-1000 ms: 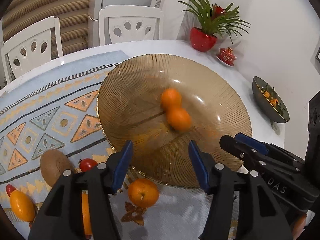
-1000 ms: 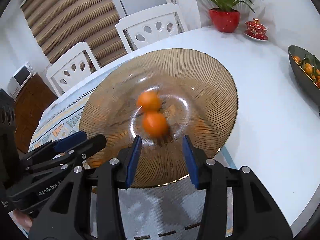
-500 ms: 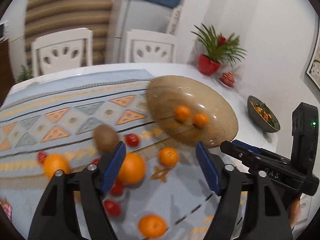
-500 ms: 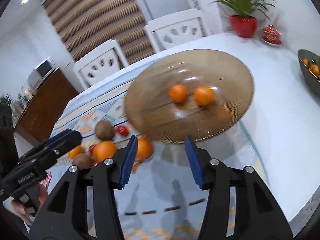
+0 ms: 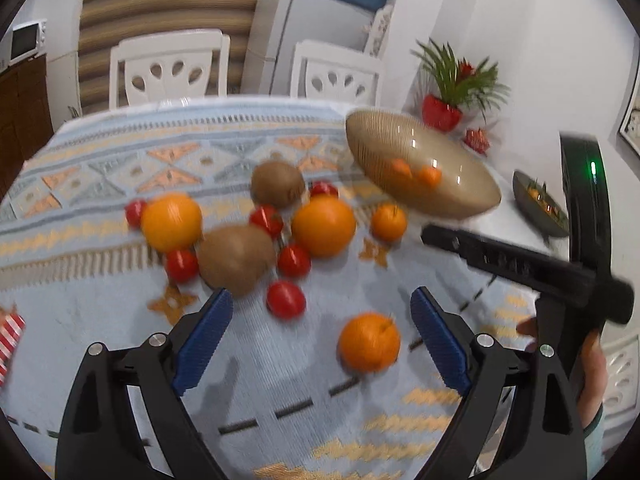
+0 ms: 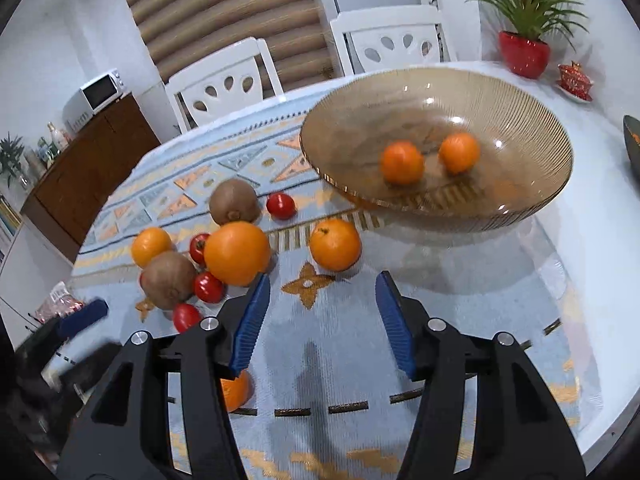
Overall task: Organize fruits
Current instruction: 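Move both grippers back toward the remaining mandarins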
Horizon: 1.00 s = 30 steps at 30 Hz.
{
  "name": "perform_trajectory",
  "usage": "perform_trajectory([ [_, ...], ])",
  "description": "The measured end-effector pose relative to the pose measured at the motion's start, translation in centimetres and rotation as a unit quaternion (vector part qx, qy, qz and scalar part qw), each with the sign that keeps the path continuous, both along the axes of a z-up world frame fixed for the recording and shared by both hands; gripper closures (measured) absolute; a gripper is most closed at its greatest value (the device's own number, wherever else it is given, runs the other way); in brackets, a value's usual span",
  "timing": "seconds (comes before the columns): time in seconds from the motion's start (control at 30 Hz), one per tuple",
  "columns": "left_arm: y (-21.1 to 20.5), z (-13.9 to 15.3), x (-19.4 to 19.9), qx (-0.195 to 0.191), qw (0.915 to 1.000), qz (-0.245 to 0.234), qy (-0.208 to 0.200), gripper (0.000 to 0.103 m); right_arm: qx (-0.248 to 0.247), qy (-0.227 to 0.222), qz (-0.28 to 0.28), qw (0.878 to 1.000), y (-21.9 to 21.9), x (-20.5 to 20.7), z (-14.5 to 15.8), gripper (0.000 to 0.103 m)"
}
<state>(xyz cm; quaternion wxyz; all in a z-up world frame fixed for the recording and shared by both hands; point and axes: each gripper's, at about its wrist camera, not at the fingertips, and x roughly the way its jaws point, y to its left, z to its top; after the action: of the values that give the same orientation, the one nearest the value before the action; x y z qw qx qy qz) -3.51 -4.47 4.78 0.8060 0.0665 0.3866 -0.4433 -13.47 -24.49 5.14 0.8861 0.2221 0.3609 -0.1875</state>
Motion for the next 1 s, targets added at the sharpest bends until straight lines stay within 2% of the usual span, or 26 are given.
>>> perform_trajectory([
  [0.1,-0.9,-1.8,-0.5,0.016,0.9998,-0.009,-0.002,0.014,0.001,0.007,-0.002,1.0,-0.1,0.6,-1.1,0.047],
  [0.3,-2.2,-3.2,-1.0,0.035,0.9992,-0.021,-0.008,0.014,-0.011,0.013,-0.005,1.0,-0.8,2.1,-2.1,0.046],
  [0.8,-2.6,-4.2,-1.8,0.012,0.9982,-0.057,0.008,0.014,-0.014,0.03,-0.007,0.999,-2.0,4.2,-4.3,0.042],
  [1.0,-3.6,-4.7,-2.1,0.034,0.9965,-0.074,0.014,0.025,-0.018,0.029,-0.004,0.999,-1.9,4.8,-4.5,0.042],
])
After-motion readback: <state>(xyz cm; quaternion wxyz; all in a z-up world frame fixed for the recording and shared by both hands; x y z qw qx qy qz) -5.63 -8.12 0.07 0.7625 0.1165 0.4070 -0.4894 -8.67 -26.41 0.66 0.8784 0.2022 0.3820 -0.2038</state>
